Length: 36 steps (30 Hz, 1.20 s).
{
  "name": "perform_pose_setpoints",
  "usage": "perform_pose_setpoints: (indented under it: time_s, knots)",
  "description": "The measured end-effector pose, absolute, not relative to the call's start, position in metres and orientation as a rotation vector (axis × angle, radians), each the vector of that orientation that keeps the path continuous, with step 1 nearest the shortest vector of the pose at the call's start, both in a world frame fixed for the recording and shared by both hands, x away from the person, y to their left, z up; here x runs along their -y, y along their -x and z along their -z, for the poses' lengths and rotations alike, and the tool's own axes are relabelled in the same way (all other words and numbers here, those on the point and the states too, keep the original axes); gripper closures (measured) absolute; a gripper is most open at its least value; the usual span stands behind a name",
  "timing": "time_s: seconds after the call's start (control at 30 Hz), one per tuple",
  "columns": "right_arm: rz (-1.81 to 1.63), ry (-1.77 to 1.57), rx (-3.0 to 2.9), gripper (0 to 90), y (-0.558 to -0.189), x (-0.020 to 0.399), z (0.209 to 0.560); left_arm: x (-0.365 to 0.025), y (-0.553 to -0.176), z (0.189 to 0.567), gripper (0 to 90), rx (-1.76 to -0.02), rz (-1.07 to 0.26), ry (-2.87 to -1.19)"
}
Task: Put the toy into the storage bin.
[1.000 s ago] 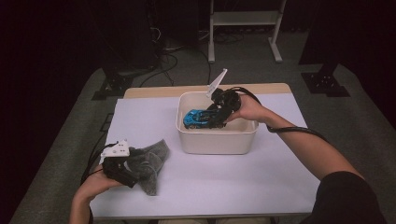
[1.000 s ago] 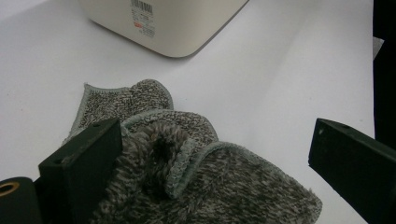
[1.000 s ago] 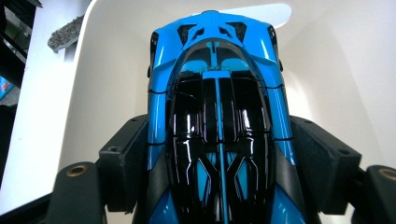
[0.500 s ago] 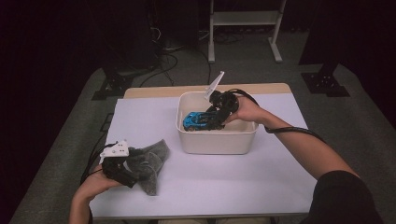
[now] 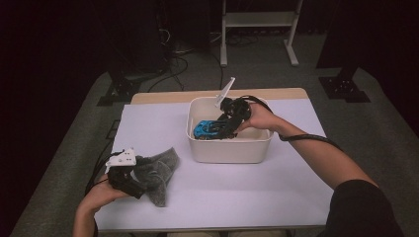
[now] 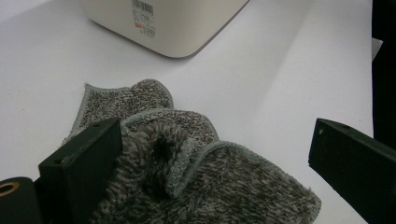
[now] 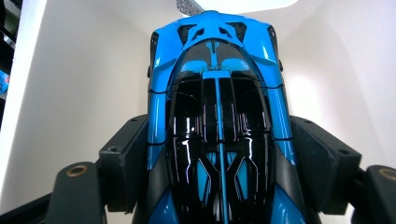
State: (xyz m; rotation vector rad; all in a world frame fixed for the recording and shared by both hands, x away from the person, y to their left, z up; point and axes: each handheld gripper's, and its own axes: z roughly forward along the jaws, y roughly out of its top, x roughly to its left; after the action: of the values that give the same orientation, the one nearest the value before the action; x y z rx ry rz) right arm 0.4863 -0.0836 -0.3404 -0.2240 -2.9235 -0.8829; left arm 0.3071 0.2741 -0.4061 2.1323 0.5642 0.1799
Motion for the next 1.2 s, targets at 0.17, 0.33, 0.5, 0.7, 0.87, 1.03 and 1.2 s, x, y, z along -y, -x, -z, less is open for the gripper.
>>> perform_pose_setpoints:
  time_s: [0.17,0.33,0.5,0.7,0.87,1.03,1.2]
  knots:
    - [0.855,0.212,2.932,25.2,-0.4868,0.0804,0.3433,-0.275,-0.3072,0.406,2.6,-0.563,-0.182,-2.13]
    - [0.85,0.218,2.928,25.3,-0.487,0.0785,0.3452,-0.2748,-0.3072,0.4057,2.6,-0.561,-0.182,-2.131]
    - [0.839,0.223,2.926,25.2,-0.4875,0.0774,0.3468,-0.2747,-0.3078,0.4053,2.6,-0.561,-0.176,-2.126]
    - [0.833,0.233,2.931,25.3,-0.4884,0.0771,0.3478,-0.2741,-0.3076,0.4064,2.6,-0.558,-0.174,-2.13]
    - [0.822,0.236,2.933,25.3,-0.4883,0.0757,0.349,-0.2743,-0.307,0.4061,2.6,-0.561,-0.177,-2.128]
    - [0.801,0.234,2.937,25.2,-0.4879,0.0751,0.3503,-0.2735,-0.3077,0.4057,2.6,-0.554,-0.175,-2.13]
    - [0.794,0.232,2.938,25.2,-0.4886,0.0748,0.351,-0.2736,-0.3087,0.4058,2.6,-0.553,-0.174,-2.134]
